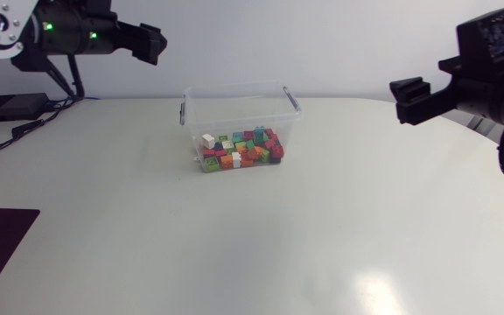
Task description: Place the duplo bricks in the container
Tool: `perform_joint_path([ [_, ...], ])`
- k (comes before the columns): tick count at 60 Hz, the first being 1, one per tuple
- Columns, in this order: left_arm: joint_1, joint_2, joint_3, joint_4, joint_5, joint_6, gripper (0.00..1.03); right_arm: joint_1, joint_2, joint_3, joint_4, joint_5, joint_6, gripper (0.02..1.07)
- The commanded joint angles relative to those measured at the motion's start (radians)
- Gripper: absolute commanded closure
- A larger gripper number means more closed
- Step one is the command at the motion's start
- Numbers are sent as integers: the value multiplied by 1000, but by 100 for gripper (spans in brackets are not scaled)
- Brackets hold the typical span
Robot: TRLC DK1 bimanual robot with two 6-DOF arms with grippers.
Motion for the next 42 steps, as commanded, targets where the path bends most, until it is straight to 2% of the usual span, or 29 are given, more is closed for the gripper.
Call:
perform_joint_path([
  [1,31,-77,-77,36,-4,21,3,-27,-80,-66,30,10,1,6],
  [4,62,-144,-148,74,2,24,3,-41,-123,-94,28,10,-2,6],
  [20,152,-398,-392,131,5,-43,4,-102,-342,-204,-39,2,-1,6],
  [33,169,-600,-547,152,5,-46,4,-139,-543,-321,-57,1,38,6],
  [42,195,-694,-628,148,14,-46,4,-139,-624,-354,-113,1,39,6],
])
